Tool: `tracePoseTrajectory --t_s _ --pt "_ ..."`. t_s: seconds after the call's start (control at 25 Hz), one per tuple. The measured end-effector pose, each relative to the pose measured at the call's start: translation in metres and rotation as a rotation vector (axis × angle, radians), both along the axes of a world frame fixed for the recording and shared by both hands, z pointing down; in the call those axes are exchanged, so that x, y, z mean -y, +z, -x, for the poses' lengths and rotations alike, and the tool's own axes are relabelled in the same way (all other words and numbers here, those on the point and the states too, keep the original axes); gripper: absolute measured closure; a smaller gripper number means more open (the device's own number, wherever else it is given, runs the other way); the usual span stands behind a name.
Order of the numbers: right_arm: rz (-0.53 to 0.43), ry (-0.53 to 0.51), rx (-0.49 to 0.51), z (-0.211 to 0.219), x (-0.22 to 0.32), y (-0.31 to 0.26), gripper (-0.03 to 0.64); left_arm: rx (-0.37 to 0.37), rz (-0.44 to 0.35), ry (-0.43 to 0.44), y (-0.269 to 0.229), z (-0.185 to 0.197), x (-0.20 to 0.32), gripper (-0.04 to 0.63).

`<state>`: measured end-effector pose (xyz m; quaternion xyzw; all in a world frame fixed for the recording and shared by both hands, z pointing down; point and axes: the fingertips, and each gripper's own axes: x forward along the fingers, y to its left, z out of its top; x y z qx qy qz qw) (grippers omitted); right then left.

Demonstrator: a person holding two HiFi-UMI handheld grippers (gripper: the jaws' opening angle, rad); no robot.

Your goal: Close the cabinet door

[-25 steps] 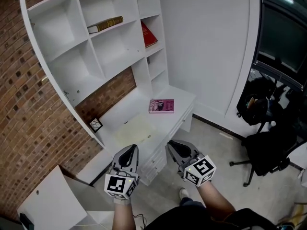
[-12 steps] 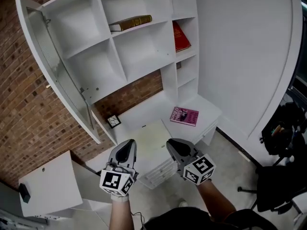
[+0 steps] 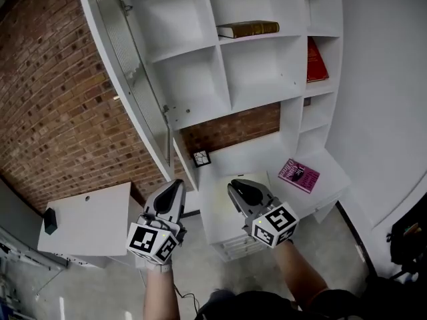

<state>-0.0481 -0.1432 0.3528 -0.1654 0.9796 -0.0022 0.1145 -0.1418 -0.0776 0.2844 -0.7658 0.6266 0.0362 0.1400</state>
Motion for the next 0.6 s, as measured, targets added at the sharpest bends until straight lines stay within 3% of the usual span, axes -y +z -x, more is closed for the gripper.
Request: tracePoseTrajectory --t_s 0.24,0.6 --pt "-0.042 -0.108 0.018 0.057 -0.008 -0.029 0.577 -0.017 -0.061 -0.08 -0.046 0.053 -0.02 0.584" --pt "-0.111 -0.19 0.056 0.12 -0.017 -0.082 0.569 0.062 -0.1 -0.095 -0.112 0.093 -0.014 0.508"
